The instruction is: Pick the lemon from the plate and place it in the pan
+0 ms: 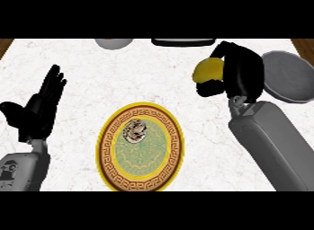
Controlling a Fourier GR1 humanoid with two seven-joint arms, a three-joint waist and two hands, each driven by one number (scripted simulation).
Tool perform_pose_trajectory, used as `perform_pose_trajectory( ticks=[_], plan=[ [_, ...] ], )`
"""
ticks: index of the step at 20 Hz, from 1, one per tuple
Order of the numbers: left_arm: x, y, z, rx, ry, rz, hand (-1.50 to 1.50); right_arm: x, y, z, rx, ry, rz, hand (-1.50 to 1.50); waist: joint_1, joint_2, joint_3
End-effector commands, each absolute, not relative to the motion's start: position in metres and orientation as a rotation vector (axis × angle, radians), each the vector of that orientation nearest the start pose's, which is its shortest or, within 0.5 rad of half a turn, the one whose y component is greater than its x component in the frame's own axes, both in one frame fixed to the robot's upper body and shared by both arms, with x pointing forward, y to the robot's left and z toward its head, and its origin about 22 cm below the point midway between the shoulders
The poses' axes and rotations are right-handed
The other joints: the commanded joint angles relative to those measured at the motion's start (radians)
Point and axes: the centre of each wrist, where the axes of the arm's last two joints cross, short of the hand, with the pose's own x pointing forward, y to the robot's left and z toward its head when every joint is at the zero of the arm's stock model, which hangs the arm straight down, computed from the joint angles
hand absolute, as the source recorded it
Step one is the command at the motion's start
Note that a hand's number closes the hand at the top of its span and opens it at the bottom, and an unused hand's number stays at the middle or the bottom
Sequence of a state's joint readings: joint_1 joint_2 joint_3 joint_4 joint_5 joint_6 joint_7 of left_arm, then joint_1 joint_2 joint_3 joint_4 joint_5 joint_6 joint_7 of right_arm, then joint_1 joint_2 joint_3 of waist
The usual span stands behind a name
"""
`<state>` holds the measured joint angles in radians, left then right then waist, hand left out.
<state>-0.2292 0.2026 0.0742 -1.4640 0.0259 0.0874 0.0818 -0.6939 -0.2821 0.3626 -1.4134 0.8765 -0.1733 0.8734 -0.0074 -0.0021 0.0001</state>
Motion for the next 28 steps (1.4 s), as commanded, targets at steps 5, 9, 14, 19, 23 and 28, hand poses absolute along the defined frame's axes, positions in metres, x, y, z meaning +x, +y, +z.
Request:
perform_pose_trajectory(
  ticks=[5,9,14,19,23,28],
  plan=[
    [0.308,0.283,0.051,0.199,-1.619,-0.055,0.0,0.377,-0.235,0.155,-1.109,-1.444,0.236,1.5,0.011,0.009,0.001],
    [0.296,0.268,0.046,0.201,-1.624,-0.053,0.0,0.378,-0.311,0.144,-1.2,-1.389,0.26,1.5,0.014,0.007,0.001],
    [0.295,0.268,0.048,0.173,-1.627,-0.053,0.0,0.387,-0.376,0.134,-1.257,-1.365,0.259,1.5,0.028,0.01,0.002],
    [0.306,0.256,0.052,0.157,-1.639,-0.072,0.0,0.382,-0.419,0.1,-1.44,-1.236,0.314,1.5,0.053,0.024,0.003],
    [0.313,0.268,0.062,0.156,-1.66,-0.083,0.0,0.382,-0.436,0.095,-1.435,-1.222,0.241,1.5,0.067,0.03,0.005],
    [0.307,0.25,0.051,0.144,-1.665,-0.103,0.0,0.371,-0.45,0.076,-1.449,-1.203,0.246,1.5,0.085,0.039,0.007]
  ],
)
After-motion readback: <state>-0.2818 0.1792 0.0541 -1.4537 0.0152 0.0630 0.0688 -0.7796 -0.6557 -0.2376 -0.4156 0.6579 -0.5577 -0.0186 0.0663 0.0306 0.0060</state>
